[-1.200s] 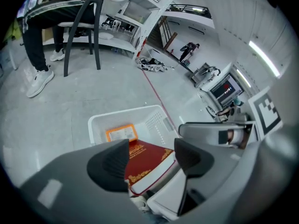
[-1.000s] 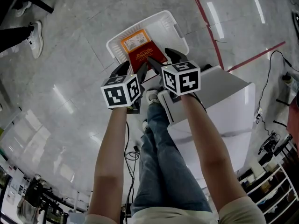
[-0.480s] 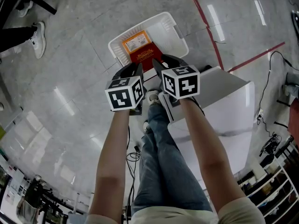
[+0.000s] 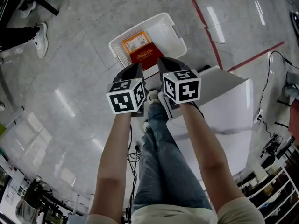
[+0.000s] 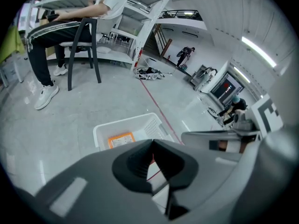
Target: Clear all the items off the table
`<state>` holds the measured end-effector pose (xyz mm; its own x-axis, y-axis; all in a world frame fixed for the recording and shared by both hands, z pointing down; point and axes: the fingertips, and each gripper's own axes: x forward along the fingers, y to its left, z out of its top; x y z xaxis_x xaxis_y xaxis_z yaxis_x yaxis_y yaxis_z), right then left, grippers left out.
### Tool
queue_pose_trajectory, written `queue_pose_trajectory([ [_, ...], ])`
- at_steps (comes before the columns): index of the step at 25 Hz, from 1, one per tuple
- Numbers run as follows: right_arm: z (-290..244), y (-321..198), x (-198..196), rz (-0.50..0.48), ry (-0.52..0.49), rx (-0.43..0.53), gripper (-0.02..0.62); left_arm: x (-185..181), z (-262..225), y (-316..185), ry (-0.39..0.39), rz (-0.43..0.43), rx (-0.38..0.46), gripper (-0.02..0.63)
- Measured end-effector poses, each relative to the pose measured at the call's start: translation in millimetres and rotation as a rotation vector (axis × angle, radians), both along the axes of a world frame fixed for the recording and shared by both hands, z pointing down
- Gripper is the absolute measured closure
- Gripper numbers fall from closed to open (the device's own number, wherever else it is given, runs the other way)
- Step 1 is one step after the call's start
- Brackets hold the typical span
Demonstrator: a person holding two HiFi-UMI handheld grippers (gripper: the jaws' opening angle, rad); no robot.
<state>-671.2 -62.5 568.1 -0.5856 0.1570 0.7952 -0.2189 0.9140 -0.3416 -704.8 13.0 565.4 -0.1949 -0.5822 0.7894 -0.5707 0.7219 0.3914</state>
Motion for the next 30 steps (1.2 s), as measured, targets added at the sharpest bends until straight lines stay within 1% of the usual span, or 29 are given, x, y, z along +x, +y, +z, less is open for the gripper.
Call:
queue_pose_trajectory([
  [6, -22.2, 2.8, 12.0, 0.004, -0.032, 0.027, 0.597, 11.0, -23.1, -2.8, -0.023, 0.008, 0.026, 0.595],
  [16, -64.7, 9.0, 41.0, 0.047, -0.094, 0.033, 0.597, 42.4, -64.9, 4.3, -0.044, 0.011, 0.084, 0.597],
  [22, -93.0, 14.9, 69.4, 0.081, -0.131, 0.048, 0.597, 67.4, -96.0, 9.7, -0.064, 0.018, 0.13, 0.597],
  [30, -126.8, 28.4, 113.9, 0.135, -0.179, 0.073, 0.597, 105.8, -132.5, 21.4, -0.096, 0.053, 0.171, 0.597],
])
